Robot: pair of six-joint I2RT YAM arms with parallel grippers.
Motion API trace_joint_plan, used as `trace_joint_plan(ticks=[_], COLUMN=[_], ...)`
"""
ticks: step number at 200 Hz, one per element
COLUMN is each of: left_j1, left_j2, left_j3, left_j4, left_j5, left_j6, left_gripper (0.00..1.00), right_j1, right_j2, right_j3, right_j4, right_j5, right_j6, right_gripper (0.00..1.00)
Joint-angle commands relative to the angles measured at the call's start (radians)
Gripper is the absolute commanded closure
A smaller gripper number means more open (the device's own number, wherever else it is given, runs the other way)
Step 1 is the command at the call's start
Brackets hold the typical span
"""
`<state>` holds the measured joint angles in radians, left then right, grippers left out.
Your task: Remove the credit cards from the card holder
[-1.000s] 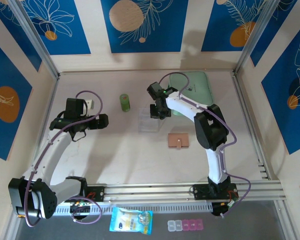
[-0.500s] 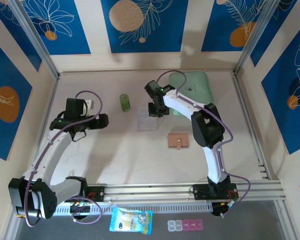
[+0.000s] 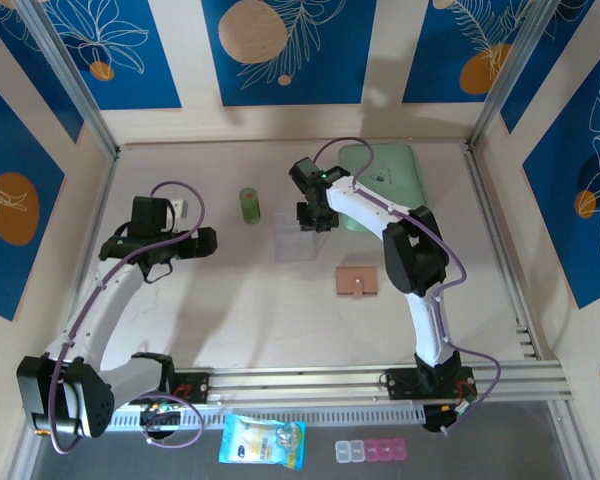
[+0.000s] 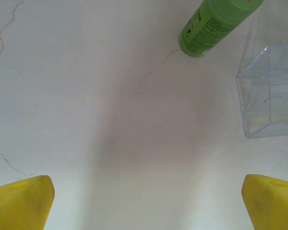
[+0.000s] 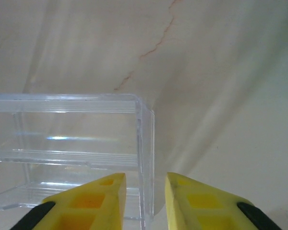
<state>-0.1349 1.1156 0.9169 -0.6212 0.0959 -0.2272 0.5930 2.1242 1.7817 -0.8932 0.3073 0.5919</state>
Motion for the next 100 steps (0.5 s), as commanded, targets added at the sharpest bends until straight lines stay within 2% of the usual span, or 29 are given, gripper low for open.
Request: trace_joint_plan(ticks=[1,50,100], left_j1=[0.004,0.004,0.004], left_j2=[0.003,0.006,0.014], left_j3=[-0.010,-0.010,-0.012], left_j4=[0.005,0.008,0.011], left_j5=[0.011,0.020,0.031], left_j6=[-0.005,-0.006,-0.008], left_gripper=[0.00,0.00,0.00], right_j1=[-0.009,-0.018,-0.019], right_j2=[-0.094,-0.236,-0.303], right_j3=[-0.027,-0.247,-0.480], right_j4=[-0.025,0.046,0.160], right_j5=[-0.021,-0.051,-0.113], right_j6=[0.015,0.050,0.077], right_gripper=[0.68,0.52,0.48])
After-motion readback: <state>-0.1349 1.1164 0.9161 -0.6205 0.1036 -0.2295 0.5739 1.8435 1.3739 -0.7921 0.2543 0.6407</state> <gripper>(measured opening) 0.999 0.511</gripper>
